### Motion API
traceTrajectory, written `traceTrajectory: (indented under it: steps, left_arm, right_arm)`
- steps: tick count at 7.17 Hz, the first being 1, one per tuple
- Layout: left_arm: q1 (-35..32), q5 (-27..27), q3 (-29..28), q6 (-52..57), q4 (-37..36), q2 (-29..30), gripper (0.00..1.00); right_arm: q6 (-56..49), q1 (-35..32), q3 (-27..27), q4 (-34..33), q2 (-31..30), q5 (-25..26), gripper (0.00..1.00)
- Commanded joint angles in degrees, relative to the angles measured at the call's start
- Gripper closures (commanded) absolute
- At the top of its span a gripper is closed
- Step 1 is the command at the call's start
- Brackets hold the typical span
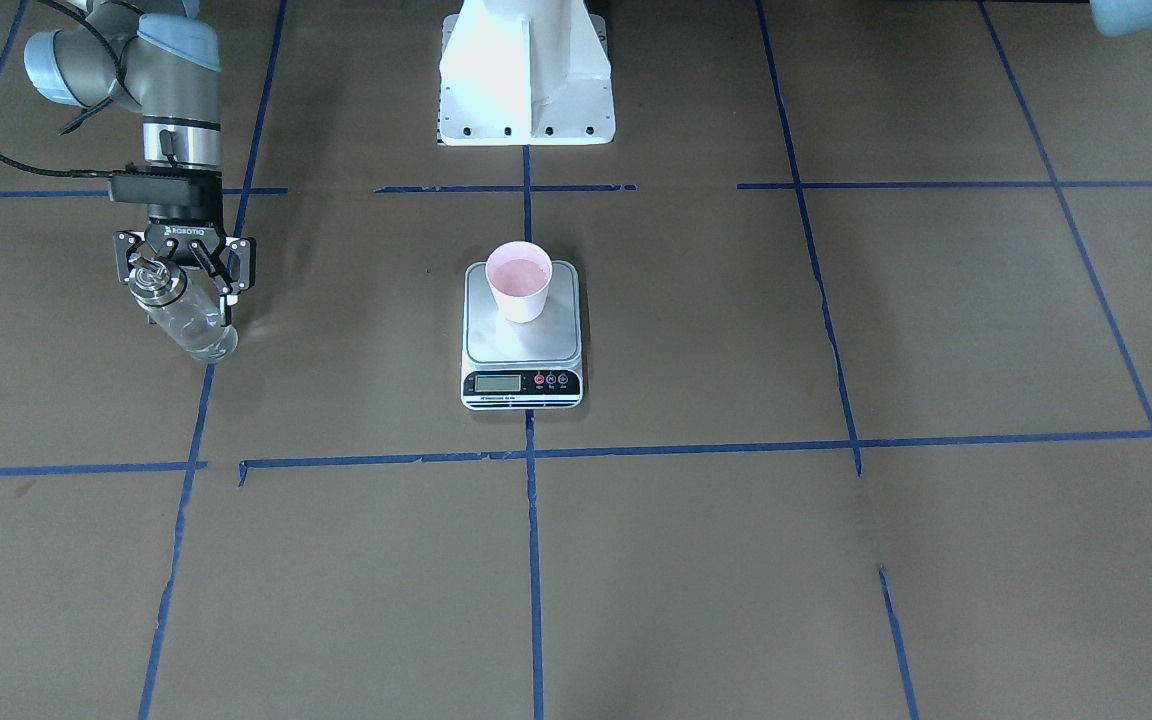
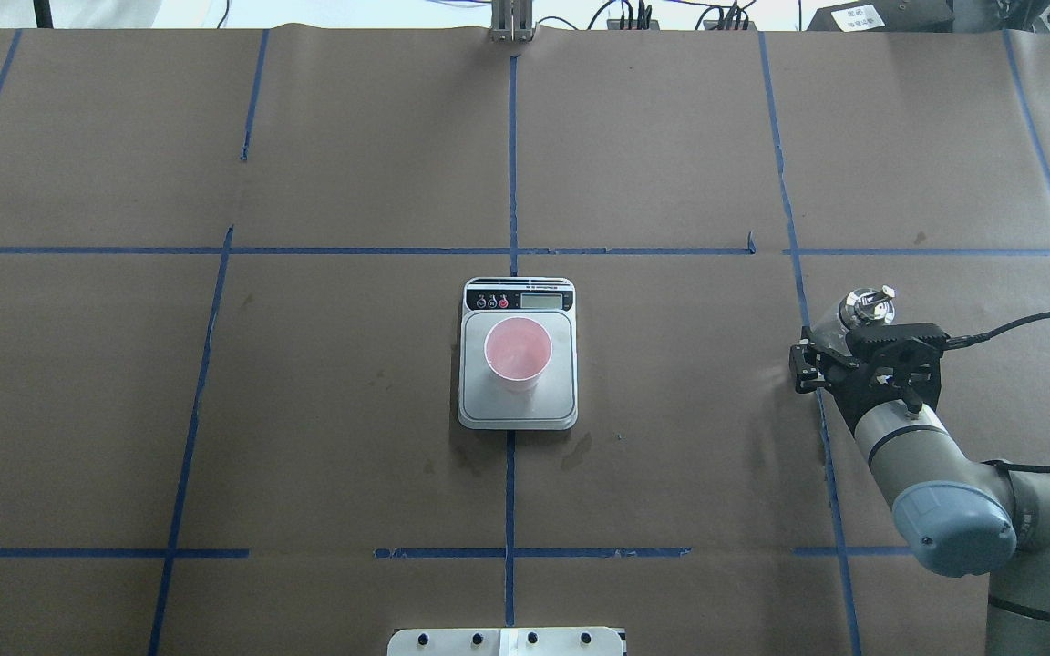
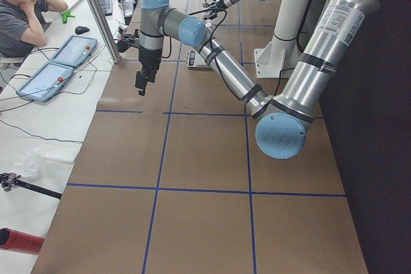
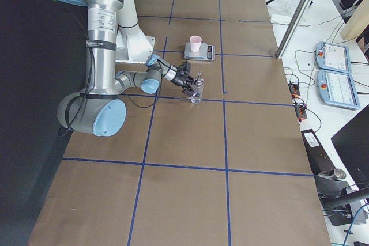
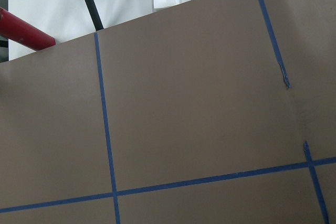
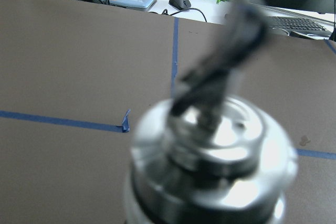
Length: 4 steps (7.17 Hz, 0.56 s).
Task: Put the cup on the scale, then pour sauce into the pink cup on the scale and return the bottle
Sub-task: 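Grasp the glass sauce dispenser with the right gripper and lift it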
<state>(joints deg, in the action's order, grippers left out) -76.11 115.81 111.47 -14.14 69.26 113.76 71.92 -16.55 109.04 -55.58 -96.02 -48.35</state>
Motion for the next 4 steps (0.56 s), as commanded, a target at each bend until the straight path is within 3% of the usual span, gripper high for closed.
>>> traceTrajectory:
  steps: [1, 2, 4]
  left_arm:
    - [-0.09, -0.41, -0.03, -0.19, -0.09, -0.02, 0.0]
    - [-0.09, -0.41, 0.06, -0.01, -0.09, -0.29, 0.0]
    - [-0.26, 0.03, -0.11, 4.61, 0.17, -2.12, 0.0]
  right_arm:
    - [-4.29, -1.02, 4.65, 0.13, -0.04, -0.34, 1.0]
    - [-10.77, -1.46, 8.52, -0.48, -0.91, -0.34, 1.0]
    - [-20.62, -1.64, 10.12, -0.49, 0.91, -0.34, 1.0]
